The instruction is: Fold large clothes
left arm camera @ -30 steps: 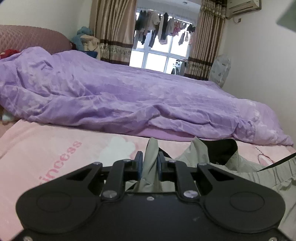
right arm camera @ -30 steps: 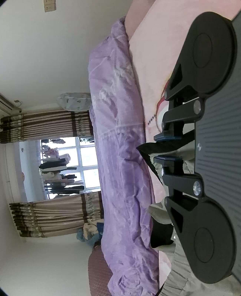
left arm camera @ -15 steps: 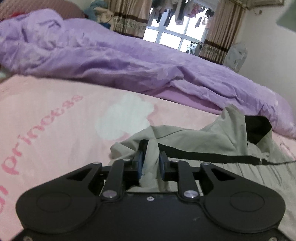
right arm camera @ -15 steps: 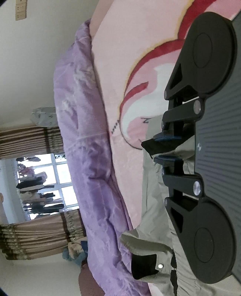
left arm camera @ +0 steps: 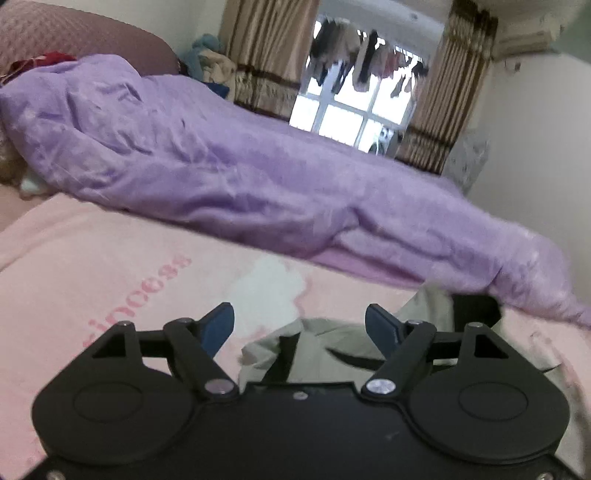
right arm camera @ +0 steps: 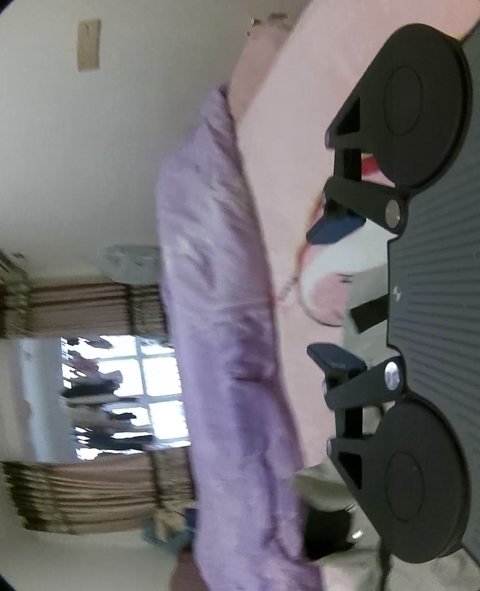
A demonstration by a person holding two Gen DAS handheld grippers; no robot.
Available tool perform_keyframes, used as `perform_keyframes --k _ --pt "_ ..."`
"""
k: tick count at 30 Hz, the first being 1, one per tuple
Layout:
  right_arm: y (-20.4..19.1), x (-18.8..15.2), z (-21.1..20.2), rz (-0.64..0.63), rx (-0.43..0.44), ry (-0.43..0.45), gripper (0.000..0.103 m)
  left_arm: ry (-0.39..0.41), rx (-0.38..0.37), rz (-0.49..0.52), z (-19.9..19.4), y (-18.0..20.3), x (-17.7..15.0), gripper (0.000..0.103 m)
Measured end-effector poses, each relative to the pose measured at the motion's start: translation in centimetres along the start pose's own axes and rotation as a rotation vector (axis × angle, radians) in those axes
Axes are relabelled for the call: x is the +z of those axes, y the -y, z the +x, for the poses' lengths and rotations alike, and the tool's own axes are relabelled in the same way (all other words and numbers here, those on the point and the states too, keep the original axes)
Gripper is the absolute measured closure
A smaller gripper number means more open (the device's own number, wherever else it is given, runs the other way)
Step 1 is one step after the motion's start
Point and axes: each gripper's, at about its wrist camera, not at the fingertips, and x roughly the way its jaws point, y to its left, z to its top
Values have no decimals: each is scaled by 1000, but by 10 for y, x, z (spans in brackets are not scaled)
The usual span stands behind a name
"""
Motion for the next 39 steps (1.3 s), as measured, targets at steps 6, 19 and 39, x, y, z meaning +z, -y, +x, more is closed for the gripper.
perform_keyframes --k 6,19,39 --pt "-38 -15 -50 -8 267 -84 49 -24 -75 9 -49 37 -28 20" --pt "-83 -108 -51 -63 385 -252 50 -189 13 109 -22 45 -126 11" --pt "-117 -91 -101 -101 534 -296 48 -288 12 212 -58 111 -121 9"
